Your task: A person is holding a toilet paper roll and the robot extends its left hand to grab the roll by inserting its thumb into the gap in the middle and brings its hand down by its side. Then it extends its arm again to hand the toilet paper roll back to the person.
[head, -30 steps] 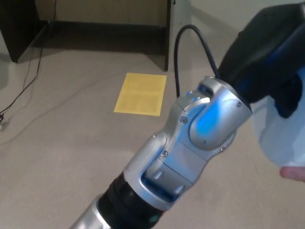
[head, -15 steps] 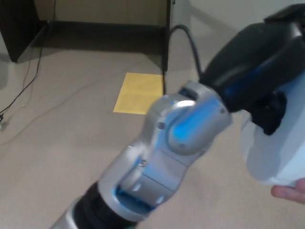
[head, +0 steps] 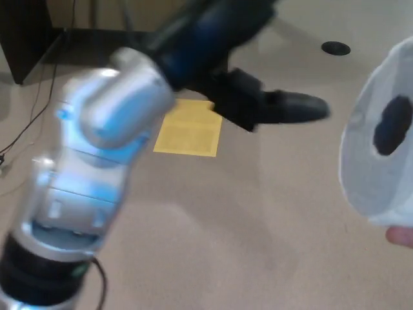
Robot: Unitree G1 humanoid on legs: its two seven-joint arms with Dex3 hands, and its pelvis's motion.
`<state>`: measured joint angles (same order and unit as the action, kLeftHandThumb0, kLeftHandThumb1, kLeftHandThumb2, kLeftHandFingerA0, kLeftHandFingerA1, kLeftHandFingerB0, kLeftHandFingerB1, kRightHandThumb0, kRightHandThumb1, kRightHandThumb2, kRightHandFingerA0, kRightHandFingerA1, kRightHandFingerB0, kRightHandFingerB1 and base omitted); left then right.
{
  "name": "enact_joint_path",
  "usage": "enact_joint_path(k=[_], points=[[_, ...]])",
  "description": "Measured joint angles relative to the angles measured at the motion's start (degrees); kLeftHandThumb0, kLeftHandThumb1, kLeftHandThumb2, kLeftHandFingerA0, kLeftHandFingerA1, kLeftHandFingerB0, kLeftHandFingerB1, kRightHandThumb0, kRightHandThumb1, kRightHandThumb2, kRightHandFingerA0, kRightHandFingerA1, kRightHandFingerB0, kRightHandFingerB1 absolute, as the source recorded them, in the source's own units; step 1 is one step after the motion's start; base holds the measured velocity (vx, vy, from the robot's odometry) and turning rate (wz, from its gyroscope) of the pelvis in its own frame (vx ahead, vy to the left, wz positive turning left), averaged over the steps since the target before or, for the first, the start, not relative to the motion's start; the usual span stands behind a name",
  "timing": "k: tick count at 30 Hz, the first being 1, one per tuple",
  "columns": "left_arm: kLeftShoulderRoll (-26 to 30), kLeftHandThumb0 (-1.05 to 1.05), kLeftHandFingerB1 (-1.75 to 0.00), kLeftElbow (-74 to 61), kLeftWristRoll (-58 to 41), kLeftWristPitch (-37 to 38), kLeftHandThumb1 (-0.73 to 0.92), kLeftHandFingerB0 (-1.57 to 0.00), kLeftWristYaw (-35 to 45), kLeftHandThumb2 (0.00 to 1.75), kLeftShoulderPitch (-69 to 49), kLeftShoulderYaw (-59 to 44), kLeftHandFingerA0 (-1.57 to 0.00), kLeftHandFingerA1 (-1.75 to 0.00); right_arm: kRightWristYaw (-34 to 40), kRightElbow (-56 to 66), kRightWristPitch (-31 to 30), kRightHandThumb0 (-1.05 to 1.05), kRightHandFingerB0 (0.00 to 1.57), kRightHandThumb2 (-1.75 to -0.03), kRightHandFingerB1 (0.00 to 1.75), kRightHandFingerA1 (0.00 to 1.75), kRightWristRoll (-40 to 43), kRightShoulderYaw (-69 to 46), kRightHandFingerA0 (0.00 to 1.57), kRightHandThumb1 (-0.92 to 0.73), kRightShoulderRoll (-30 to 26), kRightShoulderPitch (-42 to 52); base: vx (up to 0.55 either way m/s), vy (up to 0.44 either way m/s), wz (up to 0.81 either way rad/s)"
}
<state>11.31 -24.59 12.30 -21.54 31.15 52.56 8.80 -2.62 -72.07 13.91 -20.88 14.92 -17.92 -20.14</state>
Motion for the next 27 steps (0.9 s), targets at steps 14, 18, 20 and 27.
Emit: enact_joint_path(k=[14,18,20,27], points=[[7.92,-0.44,-0.07,-3.87,-11.24,-1.38,0.32,0.00,7.18,0.67,-21.58,-19.41,-0.02,-0.33,-0.07,0.09,0.05,-0.39,0.46,-0.60,0.41,0.56,0.02,0.12,0.64,-0.67,-0.07,0.17,0.00,0.000,0.00],[5.94,-0.35,-0.01,-1.38,-11.48,1.07,0.28,0.00,7.10,0.61,-33.19,-21.52,-0.01,-0.24,-0.06,0.10,0.04,-0.42,0.40,-0.86,0.53,0.66,0.01,0.13,0.60,-0.55,-0.06,0.18,0.00,0.000,0.00],[5.37,-0.38,-0.08,2.30,-11.32,2.95,0.31,0.00,6.64,0.64,-38.64,-22.04,-0.04,-0.28,-0.06,0.09,0.03,-0.43,0.40,-0.87,0.53,0.67,0.01,0.13,0.60,-0.55,-0.06,0.22,0.00,0.000,0.00],[5.09,-0.35,-0.17,18.97,-9.68,8.27,0.27,0.00,1.95,0.66,-52.08,-22.16,-0.01,-0.33,-0.06,0.09,0.01,-0.43,0.39,-0.85,0.52,0.65,0.01,0.13,0.59,-0.54,-0.05,0.20,0.00,0.000,0.00]])
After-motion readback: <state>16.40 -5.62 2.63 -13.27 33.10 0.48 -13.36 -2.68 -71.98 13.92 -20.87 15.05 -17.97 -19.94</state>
